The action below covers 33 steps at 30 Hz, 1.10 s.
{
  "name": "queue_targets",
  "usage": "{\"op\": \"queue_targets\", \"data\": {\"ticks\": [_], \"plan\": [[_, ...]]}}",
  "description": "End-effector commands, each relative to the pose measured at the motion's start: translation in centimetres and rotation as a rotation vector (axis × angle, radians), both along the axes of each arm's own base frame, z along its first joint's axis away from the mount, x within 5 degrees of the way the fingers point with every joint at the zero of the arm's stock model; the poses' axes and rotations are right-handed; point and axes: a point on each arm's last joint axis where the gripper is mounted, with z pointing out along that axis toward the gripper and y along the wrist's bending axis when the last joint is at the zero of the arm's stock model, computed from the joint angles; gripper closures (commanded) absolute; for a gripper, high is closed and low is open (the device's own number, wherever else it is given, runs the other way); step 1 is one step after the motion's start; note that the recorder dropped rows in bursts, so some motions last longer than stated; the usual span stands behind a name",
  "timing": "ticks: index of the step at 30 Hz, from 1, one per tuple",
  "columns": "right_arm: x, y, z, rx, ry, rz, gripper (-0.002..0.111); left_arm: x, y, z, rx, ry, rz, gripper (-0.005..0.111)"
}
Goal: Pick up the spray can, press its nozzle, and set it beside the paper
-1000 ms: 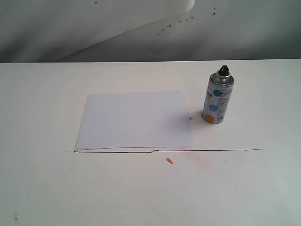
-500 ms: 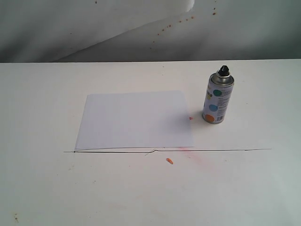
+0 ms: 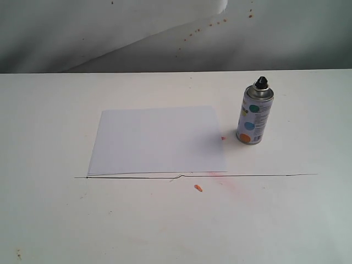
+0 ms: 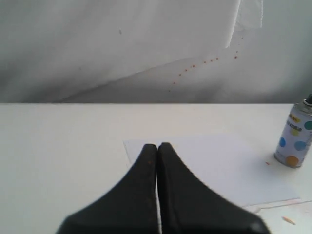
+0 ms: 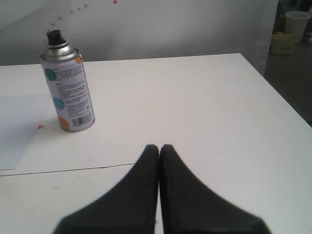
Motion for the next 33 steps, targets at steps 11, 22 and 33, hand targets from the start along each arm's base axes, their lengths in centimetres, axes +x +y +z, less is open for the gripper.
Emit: {"op": "queue_targets", "data": {"ticks": [11, 22, 33], "plan": [[0.0, 0.0, -0.1, -0.022, 0.003, 0.003, 0.108, -1.1, 2.1, -2.8, 0.090, -0.031, 0.197, 0.107], [0.0, 0.0, -0.1, -0.022, 0.003, 0.003, 0.108, -1.1, 2.1, -5.5, 0.096, 0.088, 0.198, 0.107], [0.0, 0.0, -0.1, -0.022, 0.003, 0.003, 0.108, -1.1, 2.1, -5.5, 0.118, 0.082, 0.197, 0.107]]}}
